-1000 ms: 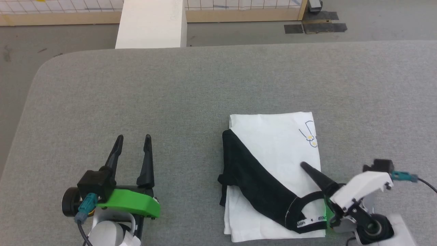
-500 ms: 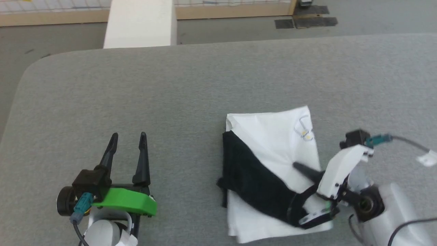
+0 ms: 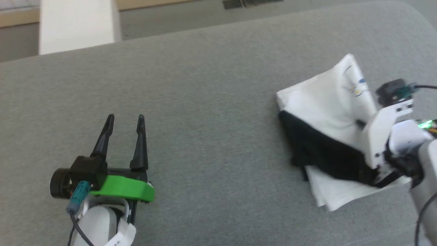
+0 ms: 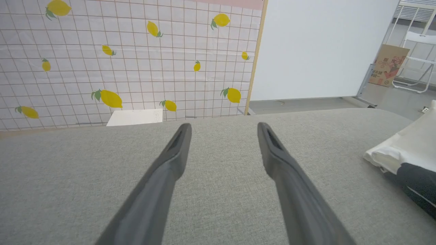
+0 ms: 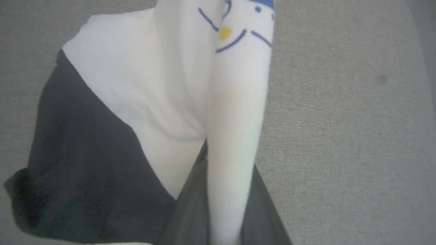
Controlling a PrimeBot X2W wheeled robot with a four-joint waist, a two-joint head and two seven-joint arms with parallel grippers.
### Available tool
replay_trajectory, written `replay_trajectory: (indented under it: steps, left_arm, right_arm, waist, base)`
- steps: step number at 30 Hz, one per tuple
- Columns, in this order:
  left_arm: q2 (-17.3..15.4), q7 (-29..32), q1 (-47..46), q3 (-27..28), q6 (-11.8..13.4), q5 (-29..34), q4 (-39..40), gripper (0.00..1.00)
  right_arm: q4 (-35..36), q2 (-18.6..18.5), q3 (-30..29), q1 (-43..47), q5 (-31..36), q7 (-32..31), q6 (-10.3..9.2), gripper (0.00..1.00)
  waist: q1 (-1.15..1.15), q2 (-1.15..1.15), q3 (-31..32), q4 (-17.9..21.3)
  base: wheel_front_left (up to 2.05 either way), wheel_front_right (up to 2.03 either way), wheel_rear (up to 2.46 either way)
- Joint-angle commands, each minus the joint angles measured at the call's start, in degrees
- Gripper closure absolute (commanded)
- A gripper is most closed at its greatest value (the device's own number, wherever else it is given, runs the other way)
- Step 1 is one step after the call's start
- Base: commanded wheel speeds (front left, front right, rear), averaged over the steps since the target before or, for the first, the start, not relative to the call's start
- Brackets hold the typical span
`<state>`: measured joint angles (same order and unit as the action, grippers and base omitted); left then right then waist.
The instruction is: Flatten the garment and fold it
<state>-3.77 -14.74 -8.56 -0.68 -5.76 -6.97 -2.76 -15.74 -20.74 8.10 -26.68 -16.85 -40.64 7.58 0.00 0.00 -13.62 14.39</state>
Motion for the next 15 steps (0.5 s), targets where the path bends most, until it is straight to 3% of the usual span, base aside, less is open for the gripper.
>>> replay_trajectory:
  steps: [1, 8, 15]
  left_arm:
    - [-0.8, -0.3, -1.3, -0.3, -0.3, 1.1, 0.3, 0.00]
    - [-3.5, 0.0, -4.0, -1.5, -0.7, 2.4, 1.8, 0.00]
    - [-6.2, 2.7, -6.3, -2.3, -1.0, 3.0, 5.3, 0.00]
  right_arm:
    - [-0.5, -1.5, -0.2, -1.6, 1.2, 1.0, -0.09, 1.00]
    - [-5.2, -7.0, -2.1, -5.9, 5.9, 6.6, -0.09, 1.00]
    - [-13.3, -8.0, -7.1, -11.5, 11.1, 15.6, -0.09, 1.00]
  waist:
    - [0.00, 0.00, -4.2, 4.0]
    - [0.00, 0.00, -9.2, 6.2]
    - [0.00, 0.00, -14.4, 6.1]
  base:
    - [0.00, 0.00, 0.00]
    - [0.00, 0.00, 0.00]
    - [0.00, 0.00, 0.00]
